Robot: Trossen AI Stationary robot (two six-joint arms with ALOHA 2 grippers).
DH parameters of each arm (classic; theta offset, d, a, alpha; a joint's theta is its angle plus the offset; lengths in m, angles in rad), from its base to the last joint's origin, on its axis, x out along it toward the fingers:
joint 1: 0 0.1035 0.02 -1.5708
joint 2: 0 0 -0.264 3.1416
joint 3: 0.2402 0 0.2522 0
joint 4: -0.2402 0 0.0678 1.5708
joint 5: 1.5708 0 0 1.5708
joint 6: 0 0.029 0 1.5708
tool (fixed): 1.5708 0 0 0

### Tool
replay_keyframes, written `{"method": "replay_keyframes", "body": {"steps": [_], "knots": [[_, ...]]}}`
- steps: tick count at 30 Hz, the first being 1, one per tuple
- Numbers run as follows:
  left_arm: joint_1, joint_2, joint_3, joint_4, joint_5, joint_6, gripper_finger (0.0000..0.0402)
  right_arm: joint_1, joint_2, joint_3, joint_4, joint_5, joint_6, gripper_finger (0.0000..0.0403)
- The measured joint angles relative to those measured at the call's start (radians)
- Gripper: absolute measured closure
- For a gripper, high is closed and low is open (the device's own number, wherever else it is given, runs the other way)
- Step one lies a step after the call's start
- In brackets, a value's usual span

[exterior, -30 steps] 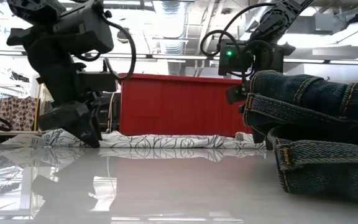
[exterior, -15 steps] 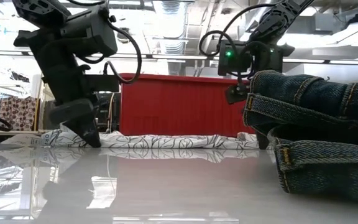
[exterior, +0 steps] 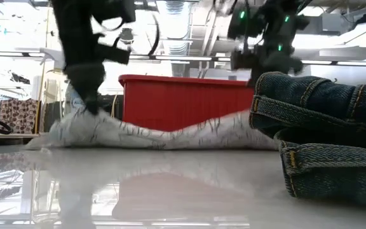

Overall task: Fold Laundry from Bin
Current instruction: Fold the white from the red laundry bin

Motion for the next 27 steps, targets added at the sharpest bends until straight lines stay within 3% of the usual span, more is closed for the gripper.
{"method": "replay_keyframes", "body": {"steps": [10,18,22,27], "knots": [[-0.008,-0.003,0.411,-0.435,-0.137,0.014,0.0401,0.000,-0.251,0.063,-0.223,0.093,0.115,0.0385],[-0.031,-0.005,0.755,-0.658,-0.276,0.031,0.0401,0.006,-0.388,0.175,-0.260,0.127,0.163,0.0385],[-0.031,-0.006,0.846,-0.658,-0.292,0.081,0.0401,0.006,-0.405,0.235,-0.309,0.123,0.153,0.0385],[0.013,-0.007,0.841,-0.654,-0.327,0.188,0.0401,-0.039,-0.384,0.248,-0.419,0.139,0.064,0.0385]]}}
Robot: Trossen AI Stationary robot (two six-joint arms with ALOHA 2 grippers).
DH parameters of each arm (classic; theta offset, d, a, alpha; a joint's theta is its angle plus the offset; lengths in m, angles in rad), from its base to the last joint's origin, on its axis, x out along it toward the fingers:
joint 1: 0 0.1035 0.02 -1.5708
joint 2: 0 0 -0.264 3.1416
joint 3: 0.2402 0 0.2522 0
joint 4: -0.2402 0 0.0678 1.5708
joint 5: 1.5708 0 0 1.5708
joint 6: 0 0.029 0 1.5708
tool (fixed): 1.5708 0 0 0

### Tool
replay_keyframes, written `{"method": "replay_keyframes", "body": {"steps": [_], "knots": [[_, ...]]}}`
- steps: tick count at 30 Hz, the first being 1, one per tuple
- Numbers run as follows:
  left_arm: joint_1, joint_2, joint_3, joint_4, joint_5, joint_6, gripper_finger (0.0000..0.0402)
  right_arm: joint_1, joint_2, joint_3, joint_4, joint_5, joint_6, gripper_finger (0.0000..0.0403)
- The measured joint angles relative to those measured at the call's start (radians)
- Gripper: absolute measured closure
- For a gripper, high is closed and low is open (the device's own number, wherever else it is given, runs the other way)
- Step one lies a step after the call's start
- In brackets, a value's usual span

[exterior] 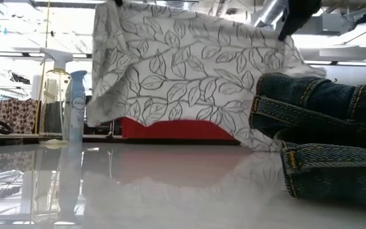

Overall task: Fold Laundry from Bin
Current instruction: Fold the white from the red laundry bin

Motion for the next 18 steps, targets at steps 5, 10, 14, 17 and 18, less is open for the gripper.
{"method": "replay_keyframes", "body": {"steps": [5,10,14,17,18], "knots": [[0.123,0.001,-0.078,-0.001,-0.017,0.142,0.0401,-0.116,0.058,0.000,-0.005,0.068,-0.155,0.0385],[0.303,0.002,-0.148,0.079,-0.062,0.367,0.0401,-0.306,0.114,0.000,0.091,0.164,-0.367,0.0385],[0.427,0.002,-0.148,0.204,-0.064,0.559,0.0401,-0.421,0.127,0.001,0.209,0.240,-0.490,0.0385],[0.484,0.002,-0.133,0.222,-0.029,0.619,0.0401,-0.463,0.126,0.035,0.213,0.222,-0.506,0.0385],[0.492,0.000,-0.132,0.216,-0.013,0.628,0.0401,-0.465,0.126,0.044,0.198,0.212,-0.507,0.0385]]}}
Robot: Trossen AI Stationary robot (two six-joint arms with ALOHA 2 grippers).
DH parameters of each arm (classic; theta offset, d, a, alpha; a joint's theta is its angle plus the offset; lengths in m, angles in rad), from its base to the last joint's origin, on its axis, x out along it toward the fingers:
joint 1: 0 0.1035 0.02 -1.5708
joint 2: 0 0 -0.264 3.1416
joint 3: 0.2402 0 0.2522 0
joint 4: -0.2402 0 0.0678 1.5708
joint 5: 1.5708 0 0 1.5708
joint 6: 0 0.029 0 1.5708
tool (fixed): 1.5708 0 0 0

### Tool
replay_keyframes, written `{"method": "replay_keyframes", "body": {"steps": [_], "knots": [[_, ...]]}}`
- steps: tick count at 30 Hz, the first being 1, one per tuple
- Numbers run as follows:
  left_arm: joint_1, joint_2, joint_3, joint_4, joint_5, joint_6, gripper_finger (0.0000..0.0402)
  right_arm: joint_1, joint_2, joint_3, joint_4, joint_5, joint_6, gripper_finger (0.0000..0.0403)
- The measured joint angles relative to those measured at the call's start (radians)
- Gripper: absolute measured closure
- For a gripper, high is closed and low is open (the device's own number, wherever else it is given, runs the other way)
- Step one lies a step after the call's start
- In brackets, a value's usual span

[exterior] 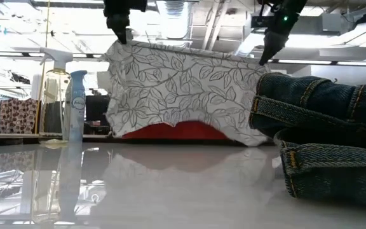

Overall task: Fold Laundry from Bin
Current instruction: Fold the white from the red laundry bin

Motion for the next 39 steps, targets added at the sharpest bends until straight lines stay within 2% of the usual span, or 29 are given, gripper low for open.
{"method": "replay_keyframes", "body": {"steps": [4,8,11,15,20,22,26,33,39], "knots": [[-0.006,0.000,-0.038,-0.055,0.100,-0.072,0.0401,0.037,0.001,0.004,-0.108,-0.034,0.079,0.0385],[-0.060,-0.003,-0.168,-0.059,0.253,-0.231,0.0401,0.128,0.000,-0.048,-0.185,-0.164,0.230,0.0385],[-0.146,-0.002,-0.344,0.002,0.356,-0.320,0.0401,0.238,0.000,-0.130,-0.191,-0.235,0.320,0.0385],[-0.294,-0.001,-0.579,0.150,0.462,-0.446,0.0401,0.402,0.000,-0.247,-0.152,-0.254,0.404,0.0385],[-0.454,-0.002,-0.740,0.273,0.557,-0.631,0.0401,0.559,0.000,-0.356,-0.043,-0.331,0.484,0.0385],[-0.504,-0.002,-0.769,0.309,0.596,-0.675,0.0401,0.605,0.004,-0.382,0.012,-0.373,0.501,0.0385],[-0.567,-0.002,-0.778,0.345,0.606,-0.764,0.0401,0.674,0.011,-0.410,0.110,-0.409,0.510,0.0385],[-0.616,0.000,-0.778,0.444,0.637,-0.828,0.0398,0.759,0.081,-0.411,0.126,-0.474,0.539,0.0376],[-0.622,0.001,-0.778,0.465,0.684,-0.811,0.0355,0.799,0.168,-0.411,0.133,-0.481,0.551,0.0343]]}}
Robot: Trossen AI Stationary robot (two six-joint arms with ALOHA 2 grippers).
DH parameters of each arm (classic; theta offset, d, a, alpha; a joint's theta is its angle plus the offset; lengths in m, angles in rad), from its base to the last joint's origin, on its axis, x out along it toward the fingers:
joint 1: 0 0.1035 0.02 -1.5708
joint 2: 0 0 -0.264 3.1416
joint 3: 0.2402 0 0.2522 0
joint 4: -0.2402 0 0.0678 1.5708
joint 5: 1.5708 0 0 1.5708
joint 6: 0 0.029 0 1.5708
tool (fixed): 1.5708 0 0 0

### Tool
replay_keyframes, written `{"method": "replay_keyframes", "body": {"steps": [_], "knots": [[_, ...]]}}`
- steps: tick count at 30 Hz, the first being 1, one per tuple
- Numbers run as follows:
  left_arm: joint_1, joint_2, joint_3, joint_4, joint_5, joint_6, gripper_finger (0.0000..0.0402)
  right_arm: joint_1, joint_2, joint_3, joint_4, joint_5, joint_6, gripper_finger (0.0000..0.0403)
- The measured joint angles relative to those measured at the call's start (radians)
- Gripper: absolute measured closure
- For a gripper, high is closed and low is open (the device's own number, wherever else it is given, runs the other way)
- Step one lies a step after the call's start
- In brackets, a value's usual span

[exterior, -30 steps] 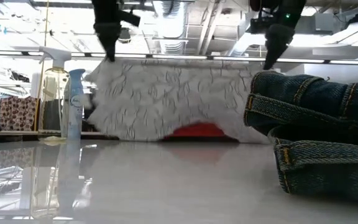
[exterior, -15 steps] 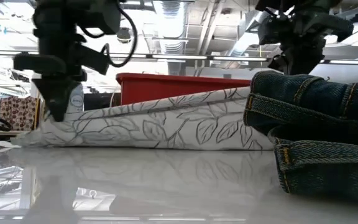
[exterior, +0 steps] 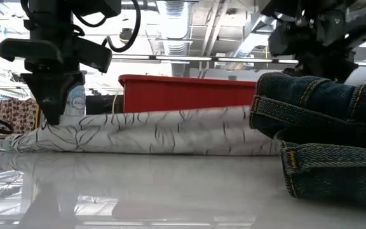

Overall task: Fold Laundry from Bin
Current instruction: Fold the white from the red laundry bin

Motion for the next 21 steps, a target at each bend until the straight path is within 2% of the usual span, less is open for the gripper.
{"method": "replay_keyframes", "body": {"steps": [4,6,8,10,12,16,21], "knots": [[-0.001,0.000,0.000,-0.001,0.045,0.002,0.0309,0.008,0.033,-0.001,0.004,-0.050,0.000,0.0310],[-0.003,0.000,0.000,-0.001,0.017,-0.019,0.0289,0.008,0.034,-0.001,0.012,-0.085,-0.002,0.0290],[-0.002,0.000,0.000,0.009,-0.087,-0.067,0.0275,0.008,0.026,-0.001,0.023,-0.092,-0.009,0.0268],[-0.002,0.000,0.000,0.076,-0.241,-0.098,0.0271,0.005,0.008,-0.001,0.024,-0.087,-0.024,0.0248],[0.015,0.000,-0.006,0.197,-0.325,-0.090,0.0271,-0.005,-0.019,-0.001,0.024,-0.054,-0.023,0.0231],[0.060,0.000,-0.072,0.484,-0.313,-0.027,0.0287,-0.044,-0.089,-0.001,0.016,0.003,-0.019,0.0213],[0.122,0.001,-0.161,0.531,-0.301,-0.077,0.0324,-0.100,-0.130,-0.001,-0.070,0.170,0.058,0.0224]]}}
